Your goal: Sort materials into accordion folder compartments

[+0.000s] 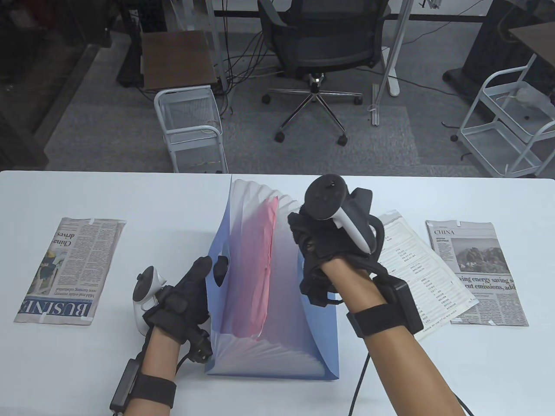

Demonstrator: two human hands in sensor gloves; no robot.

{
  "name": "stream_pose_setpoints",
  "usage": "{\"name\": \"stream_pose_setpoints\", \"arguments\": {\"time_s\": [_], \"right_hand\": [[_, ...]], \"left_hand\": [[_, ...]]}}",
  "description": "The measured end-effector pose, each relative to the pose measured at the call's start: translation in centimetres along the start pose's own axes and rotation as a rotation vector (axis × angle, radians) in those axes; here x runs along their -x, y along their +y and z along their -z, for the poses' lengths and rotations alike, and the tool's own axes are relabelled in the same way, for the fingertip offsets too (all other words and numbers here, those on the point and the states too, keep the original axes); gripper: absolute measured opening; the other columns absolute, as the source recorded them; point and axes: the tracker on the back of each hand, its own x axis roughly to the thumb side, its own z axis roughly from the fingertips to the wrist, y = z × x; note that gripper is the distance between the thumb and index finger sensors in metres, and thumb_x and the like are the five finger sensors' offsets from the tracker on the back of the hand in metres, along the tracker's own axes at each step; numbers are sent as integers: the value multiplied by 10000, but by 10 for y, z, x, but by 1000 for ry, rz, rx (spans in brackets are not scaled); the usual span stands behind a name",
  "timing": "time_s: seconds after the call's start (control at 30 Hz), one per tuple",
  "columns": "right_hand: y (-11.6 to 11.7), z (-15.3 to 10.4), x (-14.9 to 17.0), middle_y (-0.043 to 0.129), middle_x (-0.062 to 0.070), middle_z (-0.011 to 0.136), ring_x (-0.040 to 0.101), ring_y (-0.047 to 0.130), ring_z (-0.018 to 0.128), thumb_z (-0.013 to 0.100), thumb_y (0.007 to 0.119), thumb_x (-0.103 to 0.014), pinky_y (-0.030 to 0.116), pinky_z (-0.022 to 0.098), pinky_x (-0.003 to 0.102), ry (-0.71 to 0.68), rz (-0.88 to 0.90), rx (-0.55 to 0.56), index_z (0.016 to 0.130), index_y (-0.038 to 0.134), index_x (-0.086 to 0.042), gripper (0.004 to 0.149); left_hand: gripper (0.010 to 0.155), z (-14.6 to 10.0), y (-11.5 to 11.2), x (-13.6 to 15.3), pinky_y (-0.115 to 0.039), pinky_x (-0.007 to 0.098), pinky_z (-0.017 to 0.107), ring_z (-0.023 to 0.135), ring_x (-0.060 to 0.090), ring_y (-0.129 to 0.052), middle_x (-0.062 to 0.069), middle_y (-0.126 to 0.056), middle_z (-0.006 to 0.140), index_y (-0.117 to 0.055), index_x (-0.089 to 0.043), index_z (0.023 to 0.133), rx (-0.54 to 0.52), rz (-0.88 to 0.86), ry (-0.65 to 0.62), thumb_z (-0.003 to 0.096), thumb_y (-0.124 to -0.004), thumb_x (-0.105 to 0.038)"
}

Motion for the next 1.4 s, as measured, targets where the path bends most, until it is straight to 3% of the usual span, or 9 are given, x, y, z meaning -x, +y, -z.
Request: {"name": "stream_pose_setpoints", "arguments": {"time_s": [0.1, 0.3, 0.57, 0.7, 1.03, 1.27, 1.4], "right_hand": [[-8, 7, 30, 977, 113, 750, 464, 1001, 510, 589, 787, -460, 892, 311, 466, 47, -94, 81, 972, 733, -155, 493], [-9, 26, 109, 899, 149, 891, 502, 936, 667, 584, 774, -498, 853, 440, 529, 180, -268, 170, 994, 707, -175, 526], [11, 40, 229, 867, 165, 932, 510, 909, 717, 590, 763, -466, 830, 480, 557, 409, -281, 135, 972, 734, -193, 471], [26, 41, 273, 824, 181, 974, 522, 878, 752, 587, 757, -492, 810, 509, 570, 498, -267, 62, 1007, 694, -176, 529], [80, 53, 325, 701, 184, 1084, 529, 792, 864, 571, 759, -506, 728, 597, 626, 579, -291, -62, 1069, 603, -153, 630], [101, 63, 337, 673, 222, 1058, 494, 793, 861, 561, 748, -542, 712, 620, 616, 629, -331, -158, 1068, 601, -252, 602], [102, 69, 334, 724, 205, 1010, 476, 812, 845, 550, 792, -501, 722, 615, 609, 633, -334, -146, 1059, 616, -226, 605]], "left_hand": [[795, 0, 0, 0, -291, 713, 629, 1016, 636, -73, 356, -38, 1195, -552, -37, 1051, 6, -5, 0, 637, -651, -708], [797, 1, 0, -1, -274, 717, 627, 1010, 640, -54, 375, -21, 1184, -534, -32, 1053, 21, -5, -3, 640, -638, -706], [800, 2, 0, -1, -263, 718, 627, 1008, 639, -42, 376, -9, 1182, -526, -30, 1056, 32, -5, -4, 645, -622, -710], [799, 2, -1, -1, -261, 718, 627, 1008, 638, -41, 376, -8, 1182, -527, -31, 1056, 30, 6, -3, 644, -623, -710], [799, 4, -3, 0, -257, 715, 627, 1009, 633, -36, 373, -7, 1182, -524, -33, 1058, 33, 22, 3, 645, -618, -710], [802, 4, -3, 1, -255, 716, 626, 1007, 635, -35, 376, -5, 1180, -523, -29, 1058, 33, 24, 3, 647, -614, -712], [801, 4, -4, 1, -254, 715, 625, 1006, 636, -34, 377, -4, 1179, -522, -28, 1058, 34, 25, 4, 646, -617, -709]]}}
